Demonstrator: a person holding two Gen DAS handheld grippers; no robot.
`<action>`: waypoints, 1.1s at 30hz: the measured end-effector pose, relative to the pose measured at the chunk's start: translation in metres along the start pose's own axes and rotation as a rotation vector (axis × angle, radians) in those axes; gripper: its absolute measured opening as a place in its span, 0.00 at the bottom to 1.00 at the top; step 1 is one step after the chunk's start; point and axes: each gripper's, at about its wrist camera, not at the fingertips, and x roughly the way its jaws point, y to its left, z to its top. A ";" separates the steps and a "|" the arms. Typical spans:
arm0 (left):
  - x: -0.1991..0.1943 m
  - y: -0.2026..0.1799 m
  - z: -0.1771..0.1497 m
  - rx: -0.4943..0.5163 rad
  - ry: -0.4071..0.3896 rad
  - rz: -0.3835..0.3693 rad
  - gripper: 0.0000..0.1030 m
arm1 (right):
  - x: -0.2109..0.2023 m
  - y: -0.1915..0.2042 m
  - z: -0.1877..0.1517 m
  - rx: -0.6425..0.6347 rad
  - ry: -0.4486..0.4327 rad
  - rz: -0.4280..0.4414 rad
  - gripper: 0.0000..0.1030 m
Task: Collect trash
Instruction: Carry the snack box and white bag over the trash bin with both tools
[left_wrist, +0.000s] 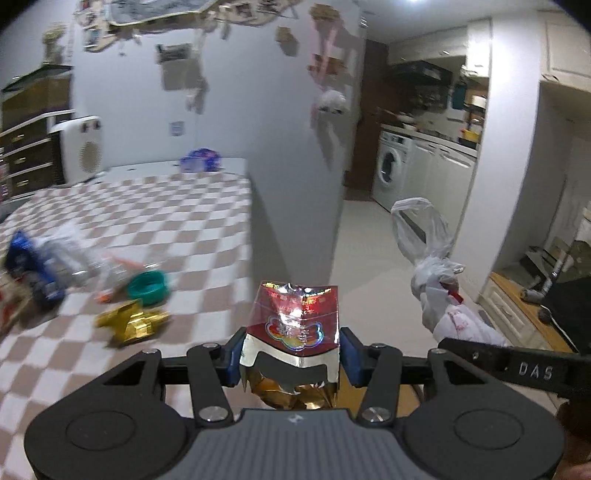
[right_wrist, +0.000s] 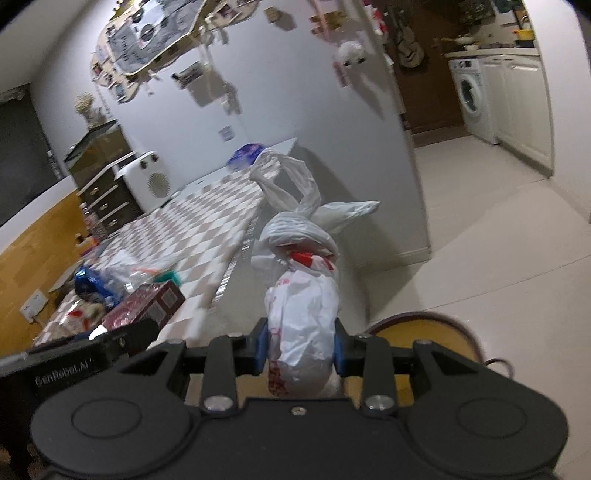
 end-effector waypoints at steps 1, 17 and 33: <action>0.007 -0.007 0.004 0.008 0.005 -0.012 0.50 | -0.001 -0.007 0.003 0.003 -0.002 -0.014 0.33; 0.111 -0.106 0.045 0.031 0.143 -0.204 0.50 | 0.006 -0.093 0.028 0.073 0.027 -0.166 0.33; 0.254 -0.092 0.001 -0.063 0.518 -0.189 0.50 | 0.079 -0.151 0.014 0.183 0.249 -0.200 0.34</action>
